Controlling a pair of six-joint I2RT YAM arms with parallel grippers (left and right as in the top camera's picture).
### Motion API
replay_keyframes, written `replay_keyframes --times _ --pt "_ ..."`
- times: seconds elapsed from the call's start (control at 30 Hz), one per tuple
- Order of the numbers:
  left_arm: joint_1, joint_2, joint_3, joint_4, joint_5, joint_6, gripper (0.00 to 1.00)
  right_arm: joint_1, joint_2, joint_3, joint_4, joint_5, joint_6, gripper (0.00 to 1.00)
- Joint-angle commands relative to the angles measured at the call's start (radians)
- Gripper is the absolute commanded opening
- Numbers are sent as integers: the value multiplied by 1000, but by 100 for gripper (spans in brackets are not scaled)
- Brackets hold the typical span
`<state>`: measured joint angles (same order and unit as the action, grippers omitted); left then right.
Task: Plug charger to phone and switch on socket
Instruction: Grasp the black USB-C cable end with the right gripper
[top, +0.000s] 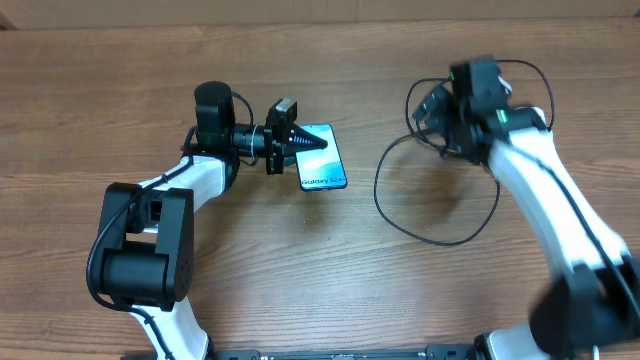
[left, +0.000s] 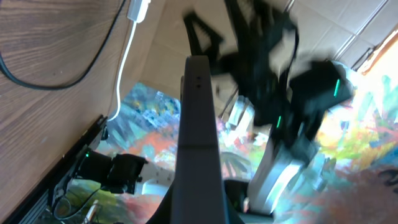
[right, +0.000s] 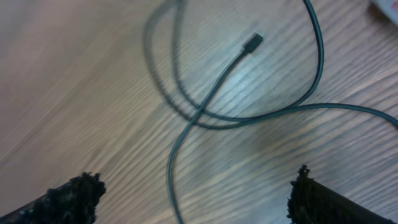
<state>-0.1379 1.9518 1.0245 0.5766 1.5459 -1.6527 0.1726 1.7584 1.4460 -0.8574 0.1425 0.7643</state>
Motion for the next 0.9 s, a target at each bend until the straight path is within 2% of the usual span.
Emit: replay_keyframes --times 0.0,0.07,0.27,0.4,0.5,0.6,0.87 --pt "-2 3 21 8 32 27 4 -40 185 220 -94 25 36 86" --pt "-2 3 21 8 24 27 4 -56 298 327 -137 26 71 76" --pt "-2 3 21 8 18 26 4 -81 464 395 -113 20 187 71" --pt "-2 3 21 8 18 26 4 -84 512 395 -81 12 214 62" --pt "-2 3 21 8 17 26 5 -84 537 395 -76 6 236 59" --pt "-2 3 21 8 15 26 6 -84 559 394 -54 -5 236 53" --pt "-2 3 21 8 16 26 4 -84 563 394 -46 -1 261 25"
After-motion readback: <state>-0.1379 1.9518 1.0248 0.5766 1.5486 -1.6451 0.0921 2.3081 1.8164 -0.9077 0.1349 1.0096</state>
